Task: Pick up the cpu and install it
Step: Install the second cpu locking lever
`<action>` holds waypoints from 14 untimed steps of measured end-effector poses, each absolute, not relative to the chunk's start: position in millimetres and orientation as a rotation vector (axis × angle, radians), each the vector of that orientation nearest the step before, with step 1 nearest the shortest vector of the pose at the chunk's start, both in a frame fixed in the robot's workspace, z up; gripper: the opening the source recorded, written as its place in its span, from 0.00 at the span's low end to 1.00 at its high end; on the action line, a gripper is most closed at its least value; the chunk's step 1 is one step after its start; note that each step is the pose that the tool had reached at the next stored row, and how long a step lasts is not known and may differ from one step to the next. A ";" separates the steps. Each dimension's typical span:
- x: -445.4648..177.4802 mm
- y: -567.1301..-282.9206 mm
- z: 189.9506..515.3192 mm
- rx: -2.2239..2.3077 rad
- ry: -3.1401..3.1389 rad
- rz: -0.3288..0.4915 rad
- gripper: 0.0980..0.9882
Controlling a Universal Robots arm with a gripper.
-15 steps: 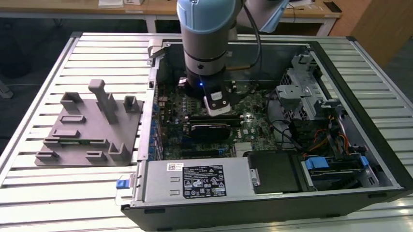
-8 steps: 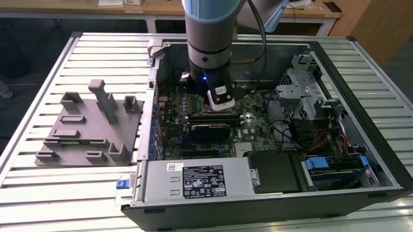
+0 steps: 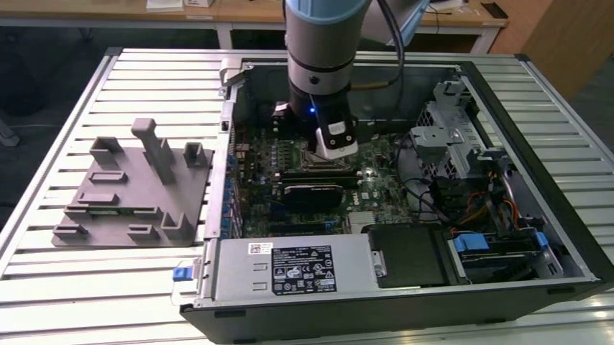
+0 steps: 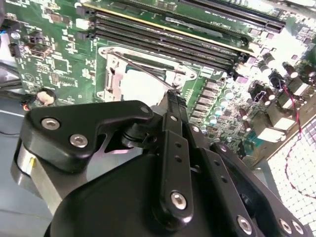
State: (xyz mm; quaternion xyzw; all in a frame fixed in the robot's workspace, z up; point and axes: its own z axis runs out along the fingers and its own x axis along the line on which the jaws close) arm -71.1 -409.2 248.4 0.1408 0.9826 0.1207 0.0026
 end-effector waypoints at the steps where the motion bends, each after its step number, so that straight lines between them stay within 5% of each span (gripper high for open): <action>1: -69.3 -409.2 248.6 0.443 3.084 0.378 0.01; 14: -61.4 -418.4 248.1 0.450 3.093 0.334 0.01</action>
